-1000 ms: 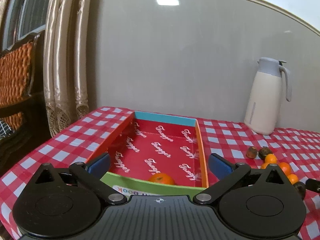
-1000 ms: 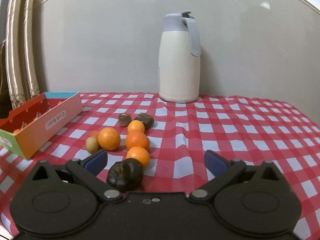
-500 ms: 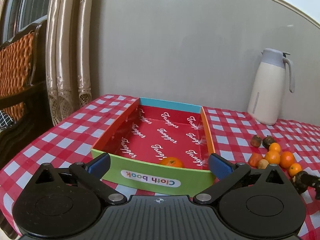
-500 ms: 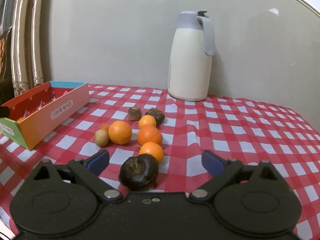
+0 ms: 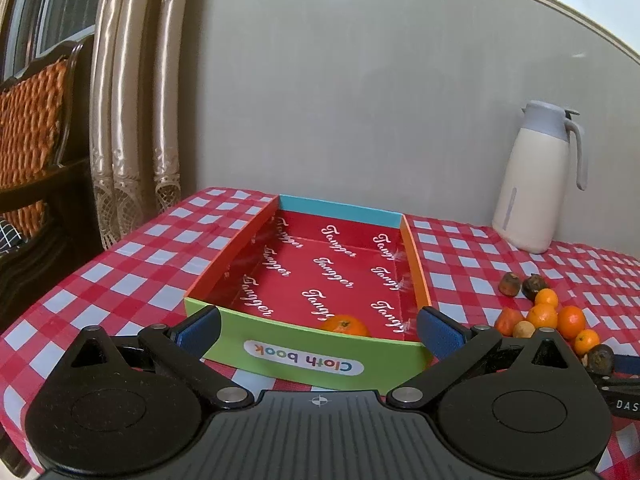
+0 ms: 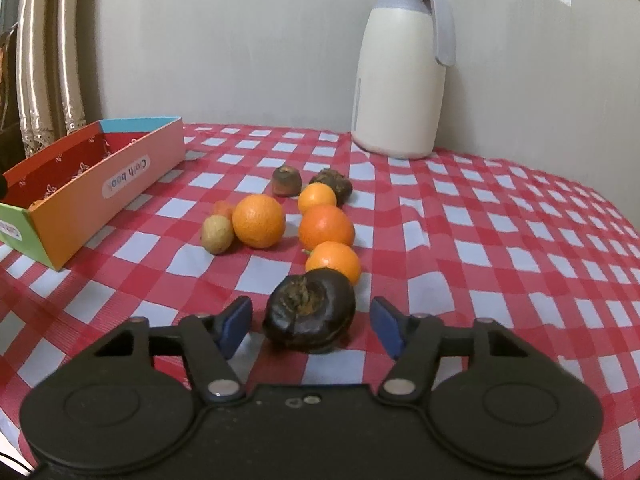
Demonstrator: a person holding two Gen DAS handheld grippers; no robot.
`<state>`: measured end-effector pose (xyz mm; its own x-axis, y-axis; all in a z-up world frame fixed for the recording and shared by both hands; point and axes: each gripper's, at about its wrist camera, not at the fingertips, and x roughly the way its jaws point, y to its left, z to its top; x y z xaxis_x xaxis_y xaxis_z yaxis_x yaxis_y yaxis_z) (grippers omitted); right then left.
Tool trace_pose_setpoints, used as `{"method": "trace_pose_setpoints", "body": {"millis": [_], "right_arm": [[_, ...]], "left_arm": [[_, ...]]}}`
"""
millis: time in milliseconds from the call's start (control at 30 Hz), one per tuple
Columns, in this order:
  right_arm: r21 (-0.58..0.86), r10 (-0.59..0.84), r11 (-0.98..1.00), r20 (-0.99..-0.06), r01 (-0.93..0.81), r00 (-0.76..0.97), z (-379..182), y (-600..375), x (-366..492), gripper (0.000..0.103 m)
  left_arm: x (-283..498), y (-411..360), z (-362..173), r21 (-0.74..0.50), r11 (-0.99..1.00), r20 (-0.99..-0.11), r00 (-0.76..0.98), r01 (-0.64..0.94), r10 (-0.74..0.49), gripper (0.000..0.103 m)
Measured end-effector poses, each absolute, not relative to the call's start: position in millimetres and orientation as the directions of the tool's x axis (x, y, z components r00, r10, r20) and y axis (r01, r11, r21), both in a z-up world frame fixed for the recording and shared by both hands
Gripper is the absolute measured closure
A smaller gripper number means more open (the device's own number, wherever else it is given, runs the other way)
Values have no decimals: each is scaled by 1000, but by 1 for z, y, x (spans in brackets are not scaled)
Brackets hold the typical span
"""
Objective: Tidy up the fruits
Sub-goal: 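Move the right gripper to the dark brown fruit and grasp it, then carry the dark brown fruit into the box and open the right gripper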
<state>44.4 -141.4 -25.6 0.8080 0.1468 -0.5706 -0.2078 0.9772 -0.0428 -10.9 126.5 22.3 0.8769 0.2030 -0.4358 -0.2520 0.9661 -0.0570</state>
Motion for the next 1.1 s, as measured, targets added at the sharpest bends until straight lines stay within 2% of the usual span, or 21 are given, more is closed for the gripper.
{"method": "trace_pose_setpoints", "body": {"millis": [33,100,333,533,1100], "right_arm": [[-41,147,977,-581,-209,800,-27,-141,46,58],[-25,158,977,-584,-212,796,-26,-141,47,60],[-31,151,978,-569,-205,808,-24,-139,46,60],[-8,183,976,-513,-218,838,-10,-129,42,60],[55,426,897,-372,-439,825,24,-17,47,60]], "left_arm": [[-11,128,22,-58,965,-436,876,-254,204,0],[-12,129,23,-64,964,-434,877,-257,205,0],[-17,140,25,-82,959,-426,879,-271,212,0],[-23,152,24,-81,955,-425,877,-285,226,0],[-47,213,17,-65,915,-441,834,-397,331,0]]}}
